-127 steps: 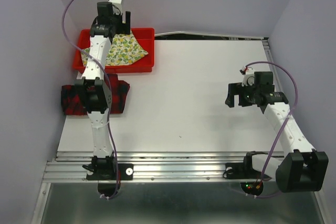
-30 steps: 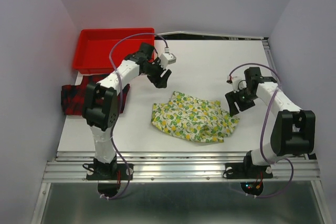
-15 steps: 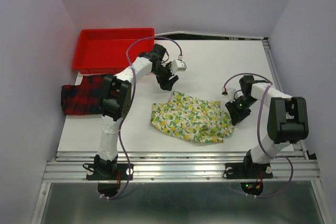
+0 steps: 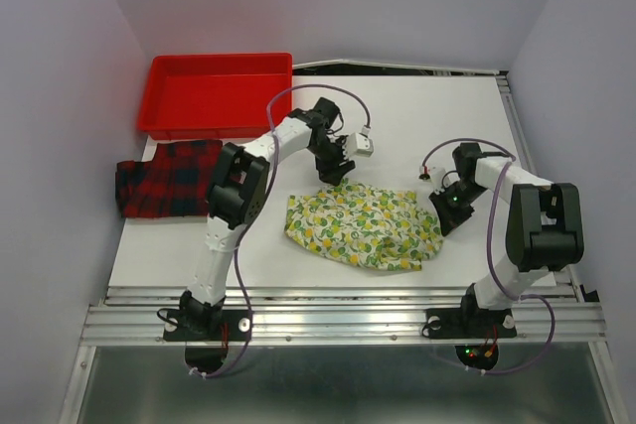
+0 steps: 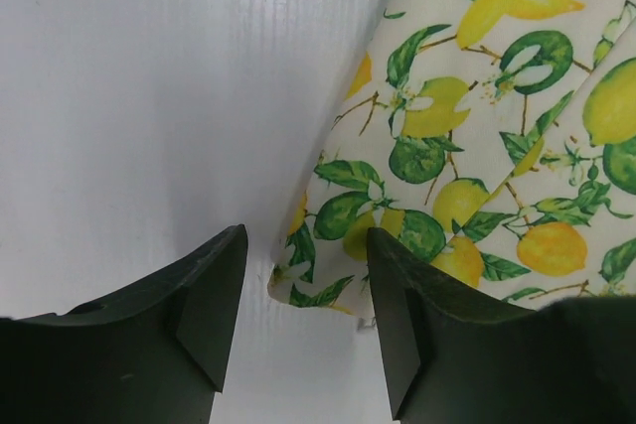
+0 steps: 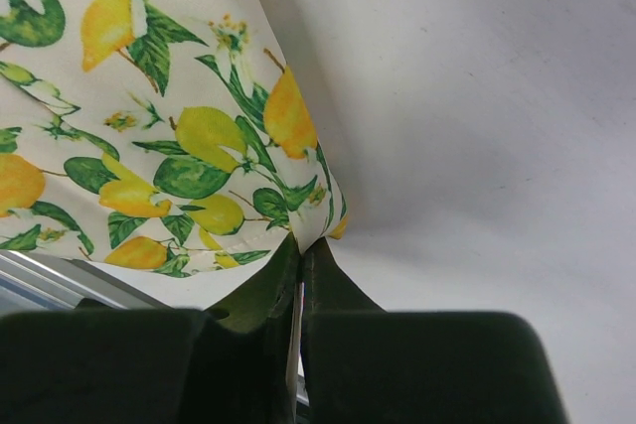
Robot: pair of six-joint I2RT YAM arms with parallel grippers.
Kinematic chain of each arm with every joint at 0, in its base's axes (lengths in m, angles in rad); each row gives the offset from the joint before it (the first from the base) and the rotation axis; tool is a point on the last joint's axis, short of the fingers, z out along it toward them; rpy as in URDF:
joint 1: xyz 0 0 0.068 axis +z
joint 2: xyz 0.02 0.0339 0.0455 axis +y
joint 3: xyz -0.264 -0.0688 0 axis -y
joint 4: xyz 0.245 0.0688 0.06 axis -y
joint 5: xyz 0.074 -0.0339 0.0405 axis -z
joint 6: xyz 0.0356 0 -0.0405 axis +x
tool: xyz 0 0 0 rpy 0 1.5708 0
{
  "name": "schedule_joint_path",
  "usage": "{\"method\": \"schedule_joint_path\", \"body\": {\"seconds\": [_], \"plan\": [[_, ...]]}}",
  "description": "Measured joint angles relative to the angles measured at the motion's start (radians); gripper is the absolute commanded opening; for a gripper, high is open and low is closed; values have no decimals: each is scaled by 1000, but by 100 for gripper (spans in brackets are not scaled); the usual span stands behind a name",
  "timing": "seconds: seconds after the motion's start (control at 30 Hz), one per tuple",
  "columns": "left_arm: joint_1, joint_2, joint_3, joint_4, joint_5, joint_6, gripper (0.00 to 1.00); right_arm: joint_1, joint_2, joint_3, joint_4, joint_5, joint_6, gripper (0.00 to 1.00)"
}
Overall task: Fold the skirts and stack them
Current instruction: Flatten the skirt out
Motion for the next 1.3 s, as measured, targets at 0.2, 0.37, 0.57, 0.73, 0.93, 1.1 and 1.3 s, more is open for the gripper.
{"method": "schedule_joint_path", "body": {"seconds": [0.2, 0.37, 0.57, 0.73, 0.93, 1.1, 1.3], "plan": [[-6, 52, 60, -15, 0, 24, 31, 0, 0, 2, -1, -2, 3, 1], [-8, 52, 60, -25, 1, 35, 0, 0, 0, 28, -5, -2, 26, 1], [18, 35, 82, -19, -12, -51, 0, -1, -10, 178, -17, 35, 82, 1], [90, 28, 242, 49, -50, -206, 0, -6, -3, 442, 13, 81, 124, 1], [192, -71, 389, 315, -60, -474, 0, -17, 80, 829, 80, 106, 163, 1], [238, -282, 293, 499, 38, -559, 0, -19, 98, 1022, 132, 68, 175, 1], [241, -654, -204, 618, 155, -445, 14, -29, -123, 773, 163, -59, 77, 69]]}}
